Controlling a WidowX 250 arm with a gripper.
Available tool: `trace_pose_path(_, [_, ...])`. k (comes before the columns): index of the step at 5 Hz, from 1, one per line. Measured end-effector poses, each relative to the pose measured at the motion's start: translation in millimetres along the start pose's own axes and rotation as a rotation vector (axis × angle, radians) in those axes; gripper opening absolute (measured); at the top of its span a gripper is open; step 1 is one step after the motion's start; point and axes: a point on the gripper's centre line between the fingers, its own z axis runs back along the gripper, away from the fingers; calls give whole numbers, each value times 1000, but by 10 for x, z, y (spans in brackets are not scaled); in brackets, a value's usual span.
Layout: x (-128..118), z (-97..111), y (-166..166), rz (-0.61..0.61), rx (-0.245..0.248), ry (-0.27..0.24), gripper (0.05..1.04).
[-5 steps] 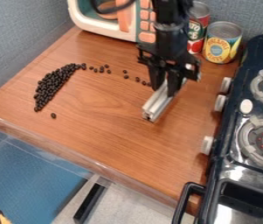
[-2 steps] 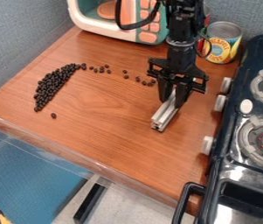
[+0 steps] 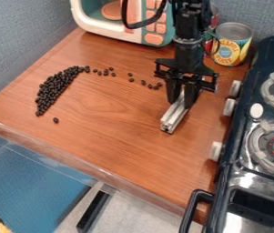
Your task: Sweep into pile
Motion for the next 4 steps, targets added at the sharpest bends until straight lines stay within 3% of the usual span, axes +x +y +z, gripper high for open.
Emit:
trace_pose_path(2, [78,-10,287,67,3,-4,337])
trace_pose_path(4, [19,2,777,191,10,-3,337])
